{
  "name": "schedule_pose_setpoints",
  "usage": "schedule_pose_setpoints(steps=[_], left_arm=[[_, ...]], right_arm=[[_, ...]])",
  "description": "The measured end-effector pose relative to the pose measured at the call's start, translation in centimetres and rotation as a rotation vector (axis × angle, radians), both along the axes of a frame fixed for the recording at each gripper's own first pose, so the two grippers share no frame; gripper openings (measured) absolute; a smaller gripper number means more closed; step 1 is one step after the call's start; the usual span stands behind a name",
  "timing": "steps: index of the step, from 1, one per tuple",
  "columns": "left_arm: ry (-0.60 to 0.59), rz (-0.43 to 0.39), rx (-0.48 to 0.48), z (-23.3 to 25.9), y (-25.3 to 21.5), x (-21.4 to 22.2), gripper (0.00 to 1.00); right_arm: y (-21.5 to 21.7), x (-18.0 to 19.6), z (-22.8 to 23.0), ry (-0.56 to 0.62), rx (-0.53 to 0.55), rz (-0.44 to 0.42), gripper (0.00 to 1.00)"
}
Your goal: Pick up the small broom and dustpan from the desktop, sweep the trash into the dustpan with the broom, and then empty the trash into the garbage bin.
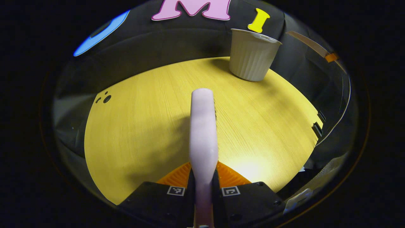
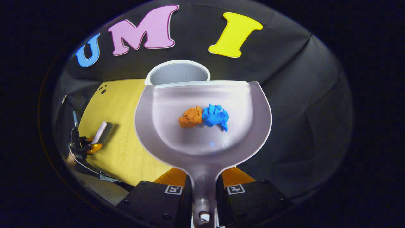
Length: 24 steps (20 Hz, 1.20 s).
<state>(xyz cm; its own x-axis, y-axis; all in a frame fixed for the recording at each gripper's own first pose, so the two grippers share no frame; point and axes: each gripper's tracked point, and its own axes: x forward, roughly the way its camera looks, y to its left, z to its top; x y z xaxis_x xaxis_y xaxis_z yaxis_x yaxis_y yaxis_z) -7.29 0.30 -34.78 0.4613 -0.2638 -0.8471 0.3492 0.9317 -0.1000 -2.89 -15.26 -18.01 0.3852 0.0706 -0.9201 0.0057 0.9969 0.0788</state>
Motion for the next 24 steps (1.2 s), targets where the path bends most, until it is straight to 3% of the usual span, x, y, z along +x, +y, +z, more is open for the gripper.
schedule_pose_setpoints(steps=[6, 8, 9, 10, 12, 19, 20, 21, 24], left_arm=[[-0.012, 0.042, 0.019, 0.0, 3.3, -0.6, 0.28], [-0.012, 0.059, 0.016, 0.0, 4.1, -0.8, 0.28], [-0.009, 0.068, 0.017, -0.1, 4.4, -0.8, 0.28], [-0.007, 0.076, 0.017, -0.2, 4.6, -0.9, 0.28], [-0.002, 0.087, 0.018, -0.4, 4.9, -1.1, 0.27], [0.008, 0.114, 0.016, -0.6, 4.9, -1.4, 0.28], [0.011, 0.123, 0.016, -0.7, 5.0, -1.5, 0.27], [0.014, 0.132, 0.015, -0.7, 5.1, -1.6, 0.27], [0.023, 0.150, 0.014, -0.8, 5.2, -2.0, 0.27]], right_arm=[[-2.3, 7.0, -0.7, 0.035, -0.161, 0.093, 0.36], [-2.8, 8.5, -0.7, 0.058, -0.229, 0.161, 0.36], [-2.7, 9.8, -0.9, 0.071, -0.265, 0.198, 0.41], [-2.7, 10.8, -1.1, 0.086, -0.298, 0.238, 0.36], [-2.6, 12.5, -1.3, 0.111, -0.363, 0.317, 0.36], [-2.4, 14.6, -1.6, 0.240, -0.543, 0.617, 0.35], [-2.6, 14.8, -1.6, 0.248, -0.570, 0.650, 0.30], [-2.5, 15.1, -2.2, 0.253, -0.579, 0.671, 0.35], [-1.5, 15.6, -2.1, 0.267, -0.581, 0.703, 0.35]])
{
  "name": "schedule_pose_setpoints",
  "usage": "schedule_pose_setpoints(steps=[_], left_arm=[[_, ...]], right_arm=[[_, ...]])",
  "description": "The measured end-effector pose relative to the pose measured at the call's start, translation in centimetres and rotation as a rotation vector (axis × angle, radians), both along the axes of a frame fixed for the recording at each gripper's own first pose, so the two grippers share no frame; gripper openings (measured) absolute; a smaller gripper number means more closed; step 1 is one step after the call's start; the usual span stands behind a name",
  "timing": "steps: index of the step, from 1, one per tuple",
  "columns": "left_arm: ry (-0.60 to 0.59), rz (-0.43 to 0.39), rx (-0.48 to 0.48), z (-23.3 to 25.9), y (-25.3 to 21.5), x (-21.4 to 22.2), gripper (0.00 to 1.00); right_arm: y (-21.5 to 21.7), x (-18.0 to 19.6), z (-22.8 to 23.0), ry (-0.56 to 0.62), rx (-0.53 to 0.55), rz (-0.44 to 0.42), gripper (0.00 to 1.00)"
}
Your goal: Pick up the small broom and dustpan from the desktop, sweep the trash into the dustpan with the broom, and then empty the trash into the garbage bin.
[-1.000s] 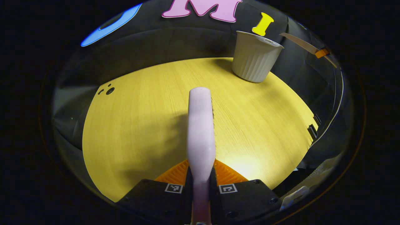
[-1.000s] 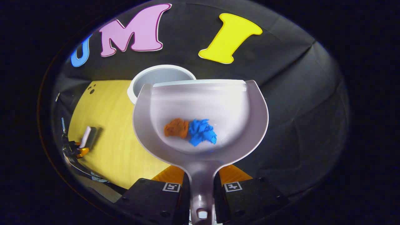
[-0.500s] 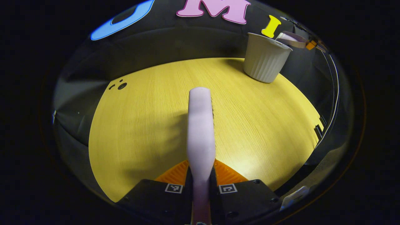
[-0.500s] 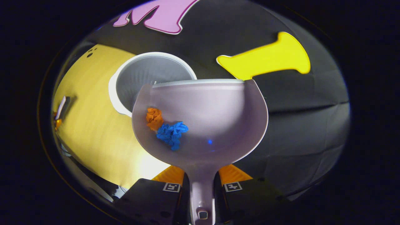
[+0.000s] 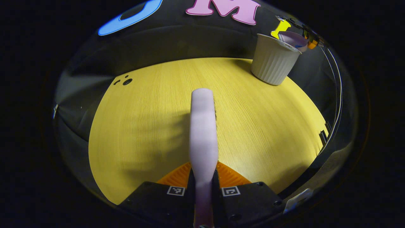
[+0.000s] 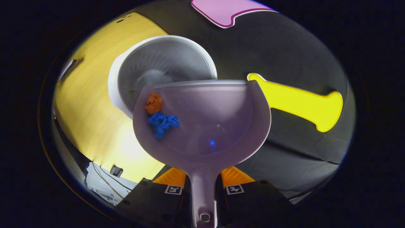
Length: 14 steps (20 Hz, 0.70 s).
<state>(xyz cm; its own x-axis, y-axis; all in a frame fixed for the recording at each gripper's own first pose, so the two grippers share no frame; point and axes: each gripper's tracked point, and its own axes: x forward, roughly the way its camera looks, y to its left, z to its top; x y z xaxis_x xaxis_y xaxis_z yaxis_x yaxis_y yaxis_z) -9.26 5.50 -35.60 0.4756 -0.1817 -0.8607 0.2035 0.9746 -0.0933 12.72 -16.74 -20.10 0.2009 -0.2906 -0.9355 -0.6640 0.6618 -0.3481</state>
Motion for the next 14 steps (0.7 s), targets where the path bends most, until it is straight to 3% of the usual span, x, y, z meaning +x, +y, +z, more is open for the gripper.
schedule_pose_setpoints(steps=[6, 7, 10, 11, 14], left_arm=[[0.011, 0.015, 0.004, -0.4, -0.2, -1.3, 0.27], [0.010, 0.015, 0.006, -0.3, -0.2, -1.3, 0.26], [0.002, 0.009, 0.006, -0.5, -0.5, -1.4, 0.27], [-0.002, 0.007, 0.010, -0.5, -0.7, -1.4, 0.28], [-0.012, 0.006, 0.011, -0.3, -0.9, -1.3, 0.26]], right_arm=[[0.6, 0.5, -0.2, 0.004, 0.004, 0.030, 0.35], [0.6, 0.6, -0.2, 0.001, 0.010, 0.027, 0.31], [0.3, 0.3, -0.1, -0.012, 0.008, 0.026, 0.35], [0.1, 0.3, 0.0, -0.023, 0.009, 0.025, 0.31], [-0.3, 0.5, 0.5, -0.091, 0.036, 0.006, 0.35]])
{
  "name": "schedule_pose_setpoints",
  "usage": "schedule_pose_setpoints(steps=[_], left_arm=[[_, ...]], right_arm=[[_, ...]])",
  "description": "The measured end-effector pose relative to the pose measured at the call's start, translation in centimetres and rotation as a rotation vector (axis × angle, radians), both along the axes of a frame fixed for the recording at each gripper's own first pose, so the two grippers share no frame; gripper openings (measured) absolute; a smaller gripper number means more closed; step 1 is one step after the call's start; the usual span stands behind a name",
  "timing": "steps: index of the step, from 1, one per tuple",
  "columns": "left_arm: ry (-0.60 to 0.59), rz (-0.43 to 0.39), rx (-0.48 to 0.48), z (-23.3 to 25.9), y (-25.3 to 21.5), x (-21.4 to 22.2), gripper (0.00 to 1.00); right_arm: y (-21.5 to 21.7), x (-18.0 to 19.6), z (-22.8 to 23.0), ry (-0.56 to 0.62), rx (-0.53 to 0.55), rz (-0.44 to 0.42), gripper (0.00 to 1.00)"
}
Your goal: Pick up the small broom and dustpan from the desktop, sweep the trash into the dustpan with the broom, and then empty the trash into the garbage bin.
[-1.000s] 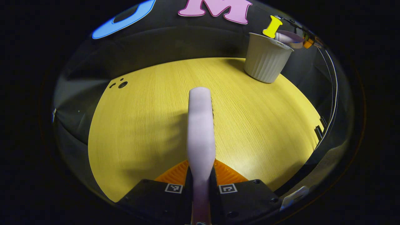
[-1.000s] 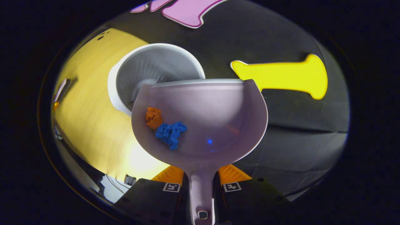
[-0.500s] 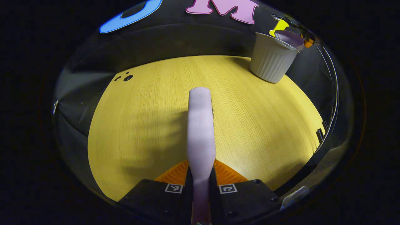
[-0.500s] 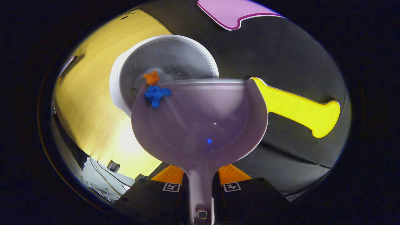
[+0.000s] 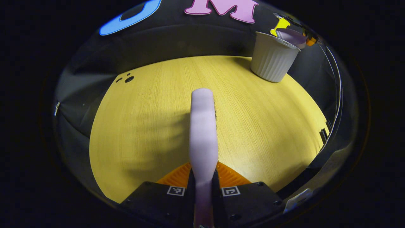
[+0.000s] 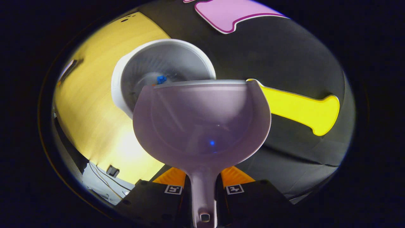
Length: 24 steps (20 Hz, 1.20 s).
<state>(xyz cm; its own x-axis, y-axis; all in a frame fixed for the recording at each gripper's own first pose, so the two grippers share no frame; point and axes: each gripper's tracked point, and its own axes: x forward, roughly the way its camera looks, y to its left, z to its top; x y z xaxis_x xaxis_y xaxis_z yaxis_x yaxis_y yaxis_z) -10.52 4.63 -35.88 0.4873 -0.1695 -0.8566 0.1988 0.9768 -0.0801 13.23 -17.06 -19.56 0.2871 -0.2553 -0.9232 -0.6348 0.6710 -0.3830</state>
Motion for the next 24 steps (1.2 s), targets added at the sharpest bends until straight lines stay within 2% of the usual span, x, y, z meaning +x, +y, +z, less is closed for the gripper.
schedule_pose_setpoints(steps=[4, 9, 12, 18, 20, 21, 22, 24], left_arm=[[-0.011, -0.005, 0.018, 0.4, -0.5, 0.1, 0.27], [-0.023, -0.010, 0.034, 1.2, -1.0, -0.2, 0.26], [-0.023, -0.010, 0.046, 1.6, -1.4, -0.2, 0.27], [-0.029, -0.019, 0.080, 2.3, -1.8, -0.2, 0.27], [-0.027, -0.021, 0.095, 2.4, -1.5, -0.1, 0.27], [-0.026, -0.021, 0.100, 2.6, -1.3, 0.0, 0.27], [-0.025, -0.019, 0.104, 2.6, -1.0, 0.1, 0.26], [-0.021, -0.017, 0.110, 2.5, -1.1, 0.0, 0.27]], right_arm=[[-0.5, -1.1, 1.7, -0.105, 0.100, -0.097, 0.35], [0.8, -3.4, 4.0, -0.238, 0.363, -0.256, 0.35], [2.1, -6.4, 5.6, -0.297, 0.459, -0.283, 0.35], [8.9, -15.7, 6.4, -0.262, 0.642, -0.274, 0.35], [12.4, -19.2, 5.1, -0.220, 0.690, -0.262, 0.38], [13.6, -20.5, 4.4, -0.203, 0.698, -0.259, 0.31], [14.8, -21.6, 3.5, -0.187, 0.710, -0.260, 0.35], [18.9, -24.5, 0.4, -0.119, 0.753, -0.280, 0.35]])
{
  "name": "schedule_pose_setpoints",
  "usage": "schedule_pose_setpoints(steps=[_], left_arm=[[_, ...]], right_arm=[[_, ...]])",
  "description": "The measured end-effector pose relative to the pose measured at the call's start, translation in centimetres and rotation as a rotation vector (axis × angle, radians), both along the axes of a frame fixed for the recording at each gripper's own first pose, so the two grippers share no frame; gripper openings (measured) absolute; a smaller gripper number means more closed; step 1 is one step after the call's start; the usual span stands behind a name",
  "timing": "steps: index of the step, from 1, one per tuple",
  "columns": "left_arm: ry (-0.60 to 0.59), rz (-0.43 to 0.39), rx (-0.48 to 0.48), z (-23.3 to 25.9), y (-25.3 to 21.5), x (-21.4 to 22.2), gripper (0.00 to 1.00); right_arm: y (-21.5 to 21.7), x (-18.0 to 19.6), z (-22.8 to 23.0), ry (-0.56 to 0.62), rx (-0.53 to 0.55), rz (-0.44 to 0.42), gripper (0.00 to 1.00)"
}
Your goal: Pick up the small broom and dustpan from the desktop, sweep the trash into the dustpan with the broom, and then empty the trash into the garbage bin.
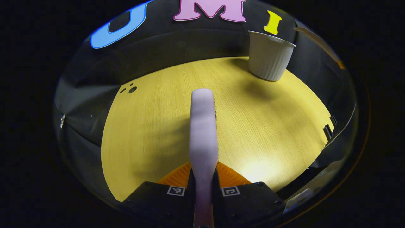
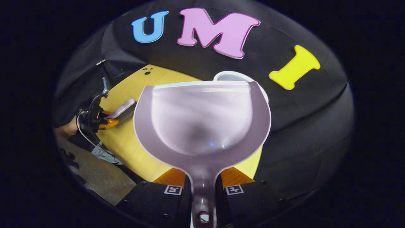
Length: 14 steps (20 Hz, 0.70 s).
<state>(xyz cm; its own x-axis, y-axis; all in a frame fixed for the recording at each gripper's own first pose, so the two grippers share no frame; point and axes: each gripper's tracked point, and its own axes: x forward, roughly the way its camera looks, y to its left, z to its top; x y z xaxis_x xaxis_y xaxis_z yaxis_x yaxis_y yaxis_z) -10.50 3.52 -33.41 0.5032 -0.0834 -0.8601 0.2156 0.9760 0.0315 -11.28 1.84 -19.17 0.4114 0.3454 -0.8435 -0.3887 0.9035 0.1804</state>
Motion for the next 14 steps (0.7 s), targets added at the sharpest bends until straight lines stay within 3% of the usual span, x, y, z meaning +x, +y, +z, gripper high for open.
schedule_pose_setpoints(steps=[4, 5, 8, 10, 14], left_arm=[[0.011, -0.013, 0.024, -0.3, 0.1, -0.1, 0.27], [0.015, -0.015, 0.025, -0.5, 0.1, -0.1, 0.28], [0.027, -0.021, 0.033, -1.1, 0.0, -0.1, 0.27], [0.037, -0.030, 0.035, -1.7, -0.2, 0.0, 0.28], [0.055, -0.046, 0.053, -2.9, -0.4, 0.5, 0.28]], right_arm=[[5.4, -3.5, -5.7, 0.105, 0.036, 0.017, 0.31], [6.4, -3.8, -7.1, 0.123, 0.034, 0.019, 0.39], [9.5, -5.2, -10.2, 0.182, 0.062, 0.016, 0.35], [11.0, -5.9, -12.7, 0.214, 0.066, 0.012, 0.31], [11.5, -6.4, -16.0, 0.267, 0.047, -0.005, 0.35]])
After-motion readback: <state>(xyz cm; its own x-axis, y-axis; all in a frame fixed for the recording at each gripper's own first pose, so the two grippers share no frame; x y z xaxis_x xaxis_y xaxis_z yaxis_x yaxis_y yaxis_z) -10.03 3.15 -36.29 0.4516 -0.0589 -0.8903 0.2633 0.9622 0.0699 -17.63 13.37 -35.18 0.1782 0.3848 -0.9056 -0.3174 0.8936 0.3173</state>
